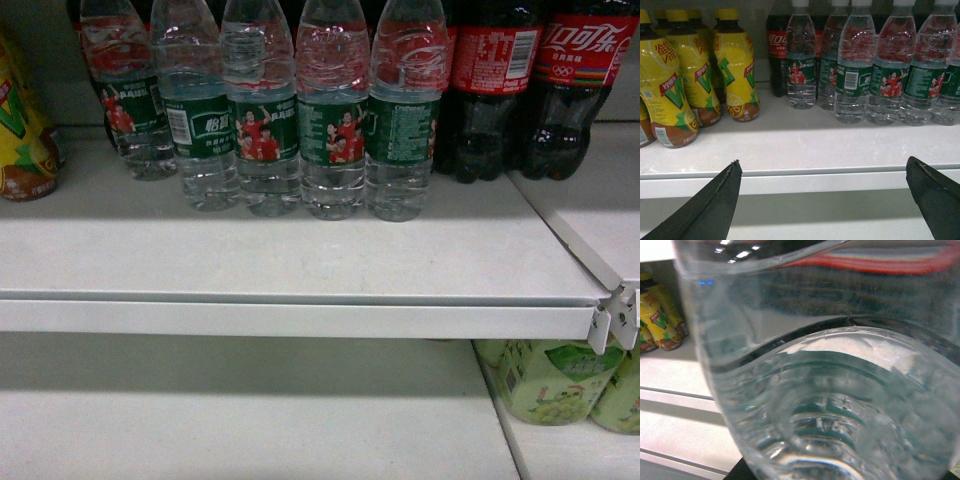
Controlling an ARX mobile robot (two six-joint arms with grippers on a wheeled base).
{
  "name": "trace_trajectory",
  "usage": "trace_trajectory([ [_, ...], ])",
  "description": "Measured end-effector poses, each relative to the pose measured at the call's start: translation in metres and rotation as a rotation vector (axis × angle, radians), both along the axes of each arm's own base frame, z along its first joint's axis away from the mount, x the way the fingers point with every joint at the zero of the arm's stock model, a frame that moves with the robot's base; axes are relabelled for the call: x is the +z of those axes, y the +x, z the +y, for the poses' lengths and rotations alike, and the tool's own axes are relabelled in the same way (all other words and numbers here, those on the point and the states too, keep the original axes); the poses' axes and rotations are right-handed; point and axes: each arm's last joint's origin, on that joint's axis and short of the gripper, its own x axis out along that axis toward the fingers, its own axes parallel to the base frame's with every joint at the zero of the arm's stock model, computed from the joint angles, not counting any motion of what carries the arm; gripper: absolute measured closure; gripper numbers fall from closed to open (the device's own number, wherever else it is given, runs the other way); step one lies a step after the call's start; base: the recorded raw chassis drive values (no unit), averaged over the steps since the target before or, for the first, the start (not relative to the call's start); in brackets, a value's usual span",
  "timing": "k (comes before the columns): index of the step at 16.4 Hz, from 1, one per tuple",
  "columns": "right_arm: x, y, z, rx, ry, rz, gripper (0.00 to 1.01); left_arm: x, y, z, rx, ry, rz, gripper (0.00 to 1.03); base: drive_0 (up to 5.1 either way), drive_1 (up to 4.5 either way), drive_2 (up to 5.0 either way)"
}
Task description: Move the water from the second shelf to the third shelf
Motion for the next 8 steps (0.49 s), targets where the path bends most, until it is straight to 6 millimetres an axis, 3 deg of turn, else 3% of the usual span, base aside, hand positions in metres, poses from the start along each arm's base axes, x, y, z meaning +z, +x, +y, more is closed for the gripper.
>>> trace_trajectory([
  [8,0.0010,-0.0002,0.0000,0.000,0.004,-0.002,0.62,0.0000,0.0000,0.0000,0.001,0.000,0.000,0.05,0.0,0.00,0.0],
])
